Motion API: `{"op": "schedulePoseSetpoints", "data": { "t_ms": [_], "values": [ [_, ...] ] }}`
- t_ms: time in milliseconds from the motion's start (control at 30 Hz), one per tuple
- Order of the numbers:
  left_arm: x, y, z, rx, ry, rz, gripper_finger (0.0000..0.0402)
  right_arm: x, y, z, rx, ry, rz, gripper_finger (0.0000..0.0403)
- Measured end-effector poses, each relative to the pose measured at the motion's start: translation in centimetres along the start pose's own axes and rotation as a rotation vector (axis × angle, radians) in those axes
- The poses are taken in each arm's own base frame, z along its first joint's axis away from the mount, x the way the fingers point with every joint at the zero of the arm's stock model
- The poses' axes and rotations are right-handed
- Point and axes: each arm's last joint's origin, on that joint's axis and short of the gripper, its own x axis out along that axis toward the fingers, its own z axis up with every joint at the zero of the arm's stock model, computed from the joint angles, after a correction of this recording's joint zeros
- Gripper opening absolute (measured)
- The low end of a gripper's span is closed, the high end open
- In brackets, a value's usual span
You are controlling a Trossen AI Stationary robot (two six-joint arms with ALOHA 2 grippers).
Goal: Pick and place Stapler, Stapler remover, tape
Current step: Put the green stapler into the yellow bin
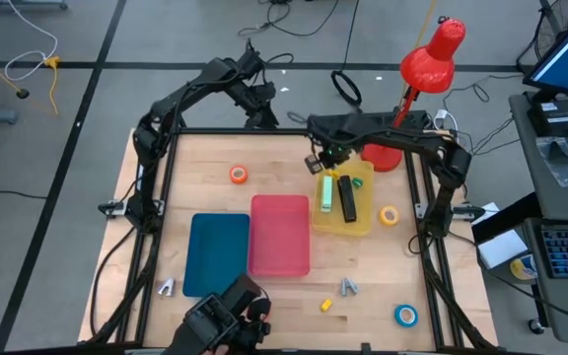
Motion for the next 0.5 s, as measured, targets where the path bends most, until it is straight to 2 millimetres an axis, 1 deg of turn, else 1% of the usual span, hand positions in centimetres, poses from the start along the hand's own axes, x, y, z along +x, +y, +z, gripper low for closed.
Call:
{"op": "schedulePoseSetpoints", "data": {
  "t_ms": [100, 167, 300, 500],
  "values": [
    [0.4, -0.2, 0.2, 0.009, 0.005, -0.005, 0.0145, 2.5, -0.5, -1.0, 0.002, 0.043, -0.031, 0.0056],
    [0.6, -0.4, 0.3, 0.006, 0.013, 0.001, 0.0145, 3.2, -0.7, -1.4, -0.005, 0.054, -0.043, 0.0056],
    [1.2, -0.7, 0.5, -0.047, 0.031, 0.017, 0.0145, 4.0, -0.8, -1.8, -0.04, 0.06, -0.046, 0.0067],
    [1.5, -0.9, 0.7, -0.035, 0.032, 0.009, 0.0145, 4.2, -0.8, -1.7, -0.111, 0.047, -0.035, 0.0117]
  ]
}}
